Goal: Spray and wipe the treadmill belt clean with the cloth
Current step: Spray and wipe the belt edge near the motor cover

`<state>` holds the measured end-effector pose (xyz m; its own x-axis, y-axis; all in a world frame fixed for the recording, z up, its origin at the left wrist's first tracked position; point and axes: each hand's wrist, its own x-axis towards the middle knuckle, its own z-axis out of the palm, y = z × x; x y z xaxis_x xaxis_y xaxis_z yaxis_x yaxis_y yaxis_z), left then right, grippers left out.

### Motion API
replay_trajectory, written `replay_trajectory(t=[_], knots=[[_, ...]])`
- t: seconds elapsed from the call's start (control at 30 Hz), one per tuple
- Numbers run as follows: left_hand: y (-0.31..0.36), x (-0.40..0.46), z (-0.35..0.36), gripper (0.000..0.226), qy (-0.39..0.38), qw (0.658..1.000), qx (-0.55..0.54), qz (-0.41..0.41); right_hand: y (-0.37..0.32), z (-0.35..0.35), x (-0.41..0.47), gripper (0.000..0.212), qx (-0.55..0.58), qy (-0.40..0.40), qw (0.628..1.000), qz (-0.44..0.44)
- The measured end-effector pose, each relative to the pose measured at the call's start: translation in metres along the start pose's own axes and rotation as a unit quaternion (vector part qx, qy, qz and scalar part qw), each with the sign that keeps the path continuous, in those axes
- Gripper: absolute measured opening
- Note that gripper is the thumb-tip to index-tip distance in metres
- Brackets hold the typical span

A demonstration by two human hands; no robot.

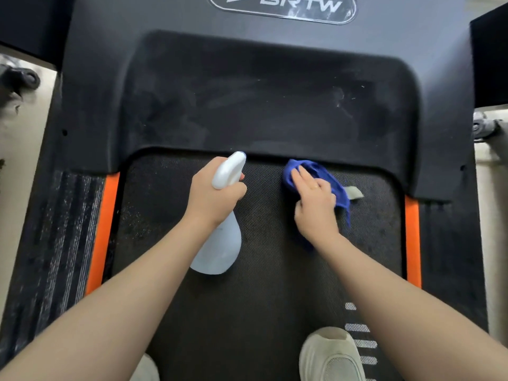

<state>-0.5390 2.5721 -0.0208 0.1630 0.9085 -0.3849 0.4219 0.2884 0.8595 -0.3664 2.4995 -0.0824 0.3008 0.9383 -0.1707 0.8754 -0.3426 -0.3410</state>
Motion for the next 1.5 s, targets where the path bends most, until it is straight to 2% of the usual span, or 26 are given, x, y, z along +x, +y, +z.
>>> replay_trajectory(t=[0.03, 0.1, 0.23, 0.3, 0.4, 0.47, 0.53, 0.63, 0.73, 0.8, 0.83, 0.9, 1.0, 1.1, 1.13, 1.17, 1.3, 1.37, 1.43, 1.5], knots=[[0.0, 0.002, 0.001, 0.026, 0.003, 1.0, 0.002, 0.0, -0.011, 0.001, 0.01, 0.064, 0.024, 0.038, 0.998, -0.036], [0.001, 0.004, 0.003, 0.028, 0.008, 1.0, 0.003, -0.006, -0.023, 0.008, 0.028, 0.062, -0.001, 0.103, 0.991, -0.087], [0.012, 0.01, 0.017, 0.025, -0.014, 1.0, 0.007, 0.003, -0.018, 0.009, 0.047, 0.051, -0.139, 0.116, 0.963, -0.199], [0.02, 0.015, 0.023, 0.029, -0.021, 1.0, -0.008, 0.011, 0.009, -0.001, 0.054, 0.048, -0.169, 0.138, 0.966, -0.139], [0.03, 0.029, 0.029, 0.027, -0.029, 0.999, -0.021, 0.018, 0.048, -0.023, 0.073, 0.058, -0.142, 0.166, 0.976, 0.023], [0.038, 0.038, 0.033, 0.024, -0.021, 0.999, -0.035, 0.017, 0.053, -0.03, 0.086, 0.061, -0.104, 0.166, 0.979, 0.061], [0.043, 0.046, 0.037, 0.025, -0.01, 0.999, -0.047, 0.012, 0.037, -0.027, 0.094, 0.056, -0.08, 0.149, 0.986, -0.012], [0.045, 0.058, 0.041, 0.032, 0.004, 0.999, -0.049, 0.005, 0.017, -0.024, 0.108, 0.054, -0.087, 0.075, 0.977, -0.181], [0.047, 0.065, 0.046, 0.031, 0.008, 0.999, -0.049, -0.009, 0.016, -0.033, 0.133, 0.052, -0.109, 0.019, 0.957, -0.267], [0.047, 0.066, 0.049, 0.034, 0.011, 0.999, -0.049, -0.017, 0.024, -0.041, 0.147, 0.047, -0.15, 0.028, 0.946, -0.287], [0.047, 0.067, 0.049, 0.038, 0.01, 0.999, -0.048, -0.021, 0.033, -0.046, 0.152, 0.045, -0.16, 0.049, 0.953, -0.254], [0.046, 0.067, 0.046, 0.043, 0.007, 0.998, -0.052, -0.025, 0.063, -0.058, 0.153, 0.043, -0.144, 0.099, 0.976, -0.132], [0.046, 0.065, 0.041, 0.042, 0.007, 0.998, -0.06, -0.028, 0.102, -0.07, 0.141, 0.044, -0.114, 0.138, 0.984, 0.004], [0.047, 0.06, 0.041, 0.043, 0.01, 0.998, -0.062, -0.023, 0.079, -0.058, 0.144, 0.049, -0.062, 0.159, 0.979, 0.113], [0.048, 0.059, 0.041, 0.043, 0.01, 0.998, -0.062, -0.022, 0.064, -0.051, 0.144, 0.05, -0.049, 0.156, 0.98, 0.116], [0.049, 0.058, 0.04, 0.042, 0.009, 0.998, -0.061, -0.019, 0.05, -0.043, 0.14, 0.05, -0.044, 0.151, 0.984, 0.082], [0.052, 0.052, 0.04, 0.031, -0.013, 0.999, -0.039, 0.0, 0.032, -0.012, 0.089, 0.051, -0.069, 0.074, 0.988, -0.121], [0.05, 0.046, 0.043, 0.033, -0.028, 0.999, -0.022, 0.009, 0.042, -0.018, 0.075, 0.056, -0.058, 0.045, 0.987, -0.143], [0.046, 0.038, 0.045, 0.032, -0.035, 0.999, -0.012, 0.007, 0.062, -0.034, 0.073, 0.063, -0.052, 0.022, 0.998, -0.038], [0.041, 0.03, 0.045, 0.027, -0.04, 0.999, -0.018, -0.002, 0.085, -0.052, 0.075, 0.068, -0.038, 0.027, 0.989, 0.137]])
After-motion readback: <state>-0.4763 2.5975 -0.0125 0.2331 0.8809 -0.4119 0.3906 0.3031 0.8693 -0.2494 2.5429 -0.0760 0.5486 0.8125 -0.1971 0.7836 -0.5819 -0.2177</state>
